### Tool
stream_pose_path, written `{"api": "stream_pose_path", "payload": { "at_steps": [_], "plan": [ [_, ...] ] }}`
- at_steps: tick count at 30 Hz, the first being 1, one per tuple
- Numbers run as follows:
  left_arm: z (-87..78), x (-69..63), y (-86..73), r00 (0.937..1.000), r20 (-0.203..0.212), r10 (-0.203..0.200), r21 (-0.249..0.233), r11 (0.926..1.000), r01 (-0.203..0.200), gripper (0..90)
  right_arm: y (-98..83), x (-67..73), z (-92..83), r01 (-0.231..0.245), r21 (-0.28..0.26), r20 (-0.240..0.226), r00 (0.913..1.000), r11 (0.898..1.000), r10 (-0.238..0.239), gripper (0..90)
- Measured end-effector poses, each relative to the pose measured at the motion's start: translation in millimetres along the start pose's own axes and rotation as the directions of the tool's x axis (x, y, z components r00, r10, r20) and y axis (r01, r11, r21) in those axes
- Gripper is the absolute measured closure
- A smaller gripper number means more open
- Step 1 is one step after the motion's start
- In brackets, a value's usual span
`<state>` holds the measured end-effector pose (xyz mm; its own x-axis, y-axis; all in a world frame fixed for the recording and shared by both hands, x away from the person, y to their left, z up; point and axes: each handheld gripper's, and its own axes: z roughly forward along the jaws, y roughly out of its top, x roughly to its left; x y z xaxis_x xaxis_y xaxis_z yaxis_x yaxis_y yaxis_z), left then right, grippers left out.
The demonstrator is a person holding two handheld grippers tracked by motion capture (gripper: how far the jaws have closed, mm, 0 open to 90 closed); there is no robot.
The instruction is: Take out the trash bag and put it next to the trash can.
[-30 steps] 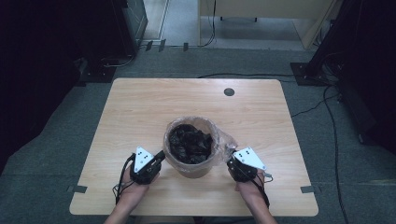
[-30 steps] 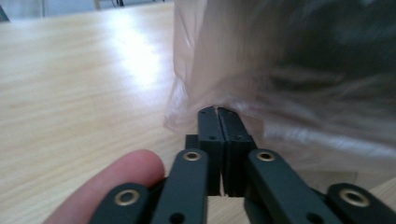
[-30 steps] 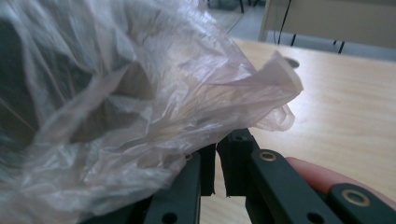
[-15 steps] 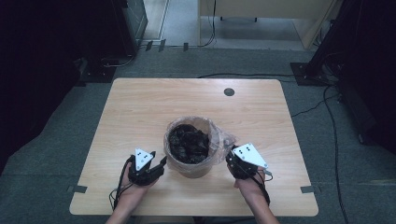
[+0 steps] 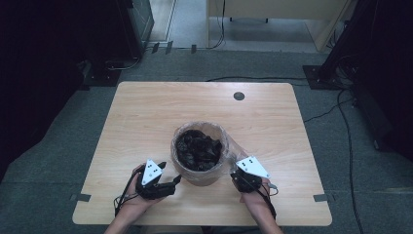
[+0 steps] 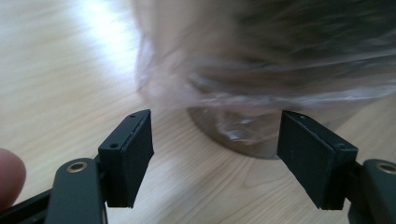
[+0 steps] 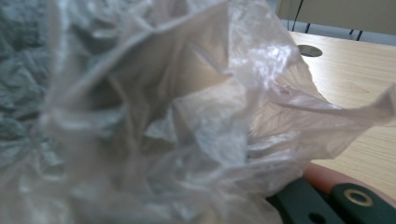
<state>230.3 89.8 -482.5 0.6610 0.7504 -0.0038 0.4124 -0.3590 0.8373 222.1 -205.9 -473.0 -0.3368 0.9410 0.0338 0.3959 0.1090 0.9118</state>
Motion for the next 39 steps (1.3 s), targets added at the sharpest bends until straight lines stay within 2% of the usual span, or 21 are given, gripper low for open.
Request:
{"api": "stream_pose_path", "payload": {
  "at_steps": [2, 4, 7, 10, 15, 17, 20, 24, 27, 30, 33, 34, 36, 39],
  "plan": [
    [1.8, -2.1, 1.6, 0.9991, 0.024, 0.036, -0.004, 0.9993, -0.036, 26.6, 0.0, 0.8, 0.4, 0.002, 0.001, -0.004, 1.0, 1.0, -0.002, 85.5],
    [3.2, -2.2, 2.5, 0.9969, 0.068, 0.041, -0.007, 0.9991, -0.041, 26.8, -0.2, 0.4, 0.8, 0.0, 0.003, -0.003, 1.0, 1.0, 0.0, 85.4],
    [5.0, 0.5, 1.7, 0.992, 0.123, 0.028, -0.015, 0.9995, -0.027, 29.6, -1.0, -0.5, 1.0, -0.005, 0.006, -0.004, 1.0, 1.0, 0.005, 85.4],
    [3.9, 1.3, 0.9, 0.987, 0.154, 0.045, -0.045, 0.9982, -0.039, 45.0, -1.9, -1.3, 0.9, -0.005, 0.008, -0.006, 1.0, 1.0, 0.005, 85.3],
    [1.5, 2.2, 3.1, 0.9852, 0.167, 0.037, -0.083, 0.9963, -0.023, 68.0, -1.1, -1.6, 0.0, -0.008, 0.001, -0.012, 0.9999, 1.0, 0.008, 85.1],
    [-0.2, 1.3, 3.9, 0.9858, 0.161, 0.047, -0.096, 0.9949, -0.032, 77.9, -0.4, -1.3, -0.9, -0.016, -0.002, -0.013, 0.9998, 1.0, 0.016, 85.1],
    [-4.9, -1.8, 6.8, 0.9898, 0.128, 0.063, -0.121, 0.9916, -0.047, 89.7, 1.1, -1.7, -2.8, -0.015, -0.016, -0.006, 0.9999, 1.0, 0.014, 85.2],
    [-15.9, -5.3, 14.2, 0.9934, 0.078, 0.084, -0.153, 0.9857, -0.071, 90.0, 6.6, -1.0, -8.4, -0.023, -0.044, 0.005, 0.9997, 0.999, 0.023, 85.2],
    [-28.8, -8.5, 22.9, 0.9965, 0.039, 0.075, -0.189, 0.9797, -0.066, 90.0, 13.5, 2.7, -15.7, -0.022, -0.073, 0.021, 0.9995, 0.997, 0.023, 85.2],
    [-41.4, -12.2, 33.2, 0.9986, -0.006, 0.052, -0.231, 0.9715, -0.052, 90.0, 22.2, 8.0, -23.7, -0.024, -0.114, 0.056, 0.9979, 0.993, 0.031, 85.2],
    [-50.6, -17.2, 45.3, 0.9968, -0.06, 0.053, -0.258, 0.9639, -0.067, 90.0, 31.4, 13.5, -27.5, -0.024, -0.128, 0.078, 0.9964, 0.991, 0.034, 85.4],
    [-53.3, -18.5, 49.6, 0.9949, -0.084, 0.056, -0.266, 0.961, -0.077, 90.0, 33.9, 15.0, -28.6, -0.029, -0.14, 0.071, 0.9967, 0.99, 0.039, 85.4],
    [-58.8, -20.7, 57.4, 0.9935, -0.096, 0.061, -0.284, 0.955, -0.086, 90.0, 39.4, 18.0, -30.2, -0.017, -0.146, 0.1, 0.9945, 0.989, 0.031, 85.4],
    [-62.6, -24.3, 67.4, 0.9918, -0.104, 0.074, -0.3, 0.9485, -0.102, 90.0, 47.1, 19.1, -32.2, -0.034, -0.165, 0.108, 0.9928, 0.986, 0.053, 85.4]
  ]
}}
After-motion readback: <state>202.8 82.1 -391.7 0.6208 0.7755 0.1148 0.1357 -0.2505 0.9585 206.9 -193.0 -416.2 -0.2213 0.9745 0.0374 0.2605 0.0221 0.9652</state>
